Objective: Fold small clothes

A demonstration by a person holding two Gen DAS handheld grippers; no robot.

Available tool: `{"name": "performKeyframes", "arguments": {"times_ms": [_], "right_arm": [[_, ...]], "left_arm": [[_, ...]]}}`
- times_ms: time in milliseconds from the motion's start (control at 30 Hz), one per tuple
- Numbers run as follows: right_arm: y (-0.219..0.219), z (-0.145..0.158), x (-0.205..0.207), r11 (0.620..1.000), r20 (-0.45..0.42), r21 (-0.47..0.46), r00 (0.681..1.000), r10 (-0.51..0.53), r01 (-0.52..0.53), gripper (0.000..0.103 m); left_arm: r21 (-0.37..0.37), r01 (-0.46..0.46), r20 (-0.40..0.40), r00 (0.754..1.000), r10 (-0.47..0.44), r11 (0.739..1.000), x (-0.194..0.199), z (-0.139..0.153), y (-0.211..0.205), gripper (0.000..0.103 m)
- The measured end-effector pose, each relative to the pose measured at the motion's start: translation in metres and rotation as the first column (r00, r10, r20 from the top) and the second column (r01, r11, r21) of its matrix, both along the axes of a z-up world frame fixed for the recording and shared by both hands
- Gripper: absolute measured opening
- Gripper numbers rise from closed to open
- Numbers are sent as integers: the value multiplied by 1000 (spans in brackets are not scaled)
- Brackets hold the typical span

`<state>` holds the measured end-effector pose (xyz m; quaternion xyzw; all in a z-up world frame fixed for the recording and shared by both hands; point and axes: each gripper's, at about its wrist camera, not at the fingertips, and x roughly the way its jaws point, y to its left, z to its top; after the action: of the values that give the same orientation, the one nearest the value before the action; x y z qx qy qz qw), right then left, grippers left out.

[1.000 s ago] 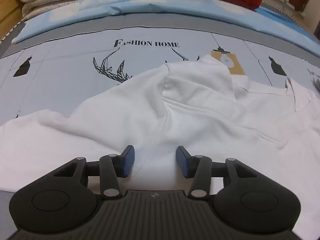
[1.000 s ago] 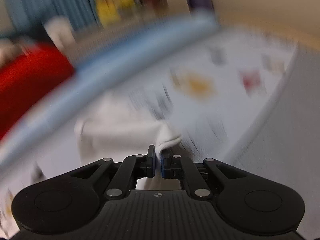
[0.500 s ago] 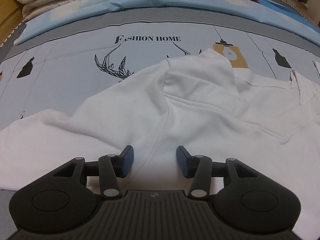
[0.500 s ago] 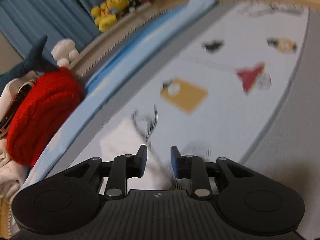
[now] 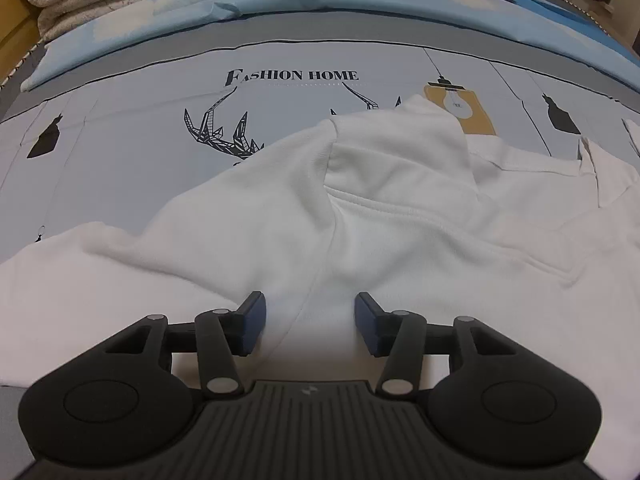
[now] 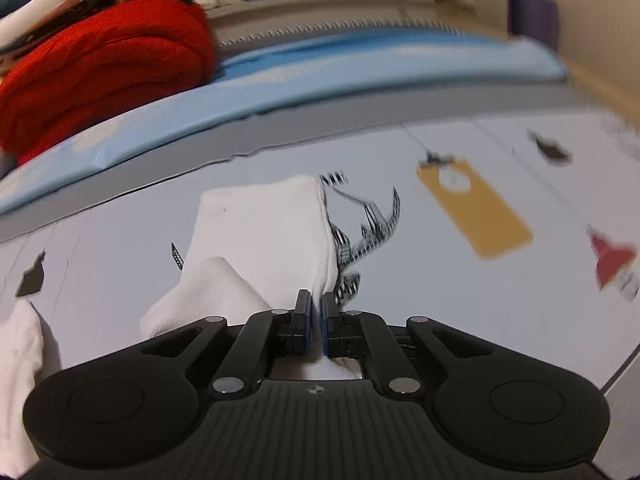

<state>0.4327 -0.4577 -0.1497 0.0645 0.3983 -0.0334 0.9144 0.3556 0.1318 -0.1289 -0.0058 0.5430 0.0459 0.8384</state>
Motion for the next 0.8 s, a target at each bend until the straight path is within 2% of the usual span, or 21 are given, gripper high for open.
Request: {"name": "performKeyframes", "arguments": {"times_ms": [67,100,133,167,200,267,300,333,367,400,467,500,533,600,633,667,700,767,800], "right_arm": [[-13,9,-6,996,78,31,993,-83,81,4],[-27,17,-12,982,140,33,972,-187,185,4],[-42,22,-18,953,179,19,936,-302,304,4],[-62,23,-25,897,192,15,879,-436,442,4],[-89,19,-34,819,159,43,806,-571,572,4],[-124,-3,-46,716,35,38,715,-698,697,4],[-132,-14,-52,709,11,34,710,-705,704,3],[-131,-15,-57,734,65,31,732,-678,678,3],[-127,-13,-57,759,82,-29,758,-647,651,3],[-127,-11,-57,756,95,-49,756,-647,653,3],[-142,-9,-63,695,86,22,691,-718,719,2],[-147,-9,-64,661,67,-1,660,-748,750,2],[-152,-8,-66,607,63,-74,611,-789,791,2],[-153,2,-78,478,107,-183,501,-859,859,3],[-148,10,-81,461,147,-185,488,-860,868,3],[-136,22,-80,501,197,-165,526,-827,850,6],[-123,31,-76,573,228,-142,590,-775,807,6],[-87,50,-63,778,258,-47,760,-597,627,7],[-62,57,-56,875,257,12,844,-471,484,13]], "left_arm": [[1,-2,-1,1000,2,1000,1,0,0,56],[3,-1,-1,1000,1,1000,0,0,-1,56],[3,-1,0,1000,1,1000,0,0,0,56],[2,-1,0,1000,1,1000,0,0,0,56],[2,-1,1,1000,1,1000,0,0,0,56],[1,2,5,1000,-2,1000,-2,0,0,56],[1,2,6,1000,-2,1000,-2,0,0,56],[0,1,6,1000,-1,1000,-2,0,0,56],[-1,-1,6,1000,1,1000,-2,0,-1,56],[-1,-4,5,1000,4,1000,-2,0,-1,56],[3,-9,5,1000,9,1000,-2,0,-2,56],[5,-11,7,1000,11,1000,-2,0,-3,57],[2,-12,10,1000,12,1000,-2,1,-3,56],[-20,-22,20,1000,23,1000,-2,2,1,57],[-35,-33,28,999,34,999,-2,4,4,57],[-47,-40,41,998,42,998,-1,6,7,57],[-57,-49,60,997,53,997,-1,8,10,57],[-78,-70,101,992,78,994,1,15,15,57],[-93,-78,119,989,89,993,2,17,18,57]]}}
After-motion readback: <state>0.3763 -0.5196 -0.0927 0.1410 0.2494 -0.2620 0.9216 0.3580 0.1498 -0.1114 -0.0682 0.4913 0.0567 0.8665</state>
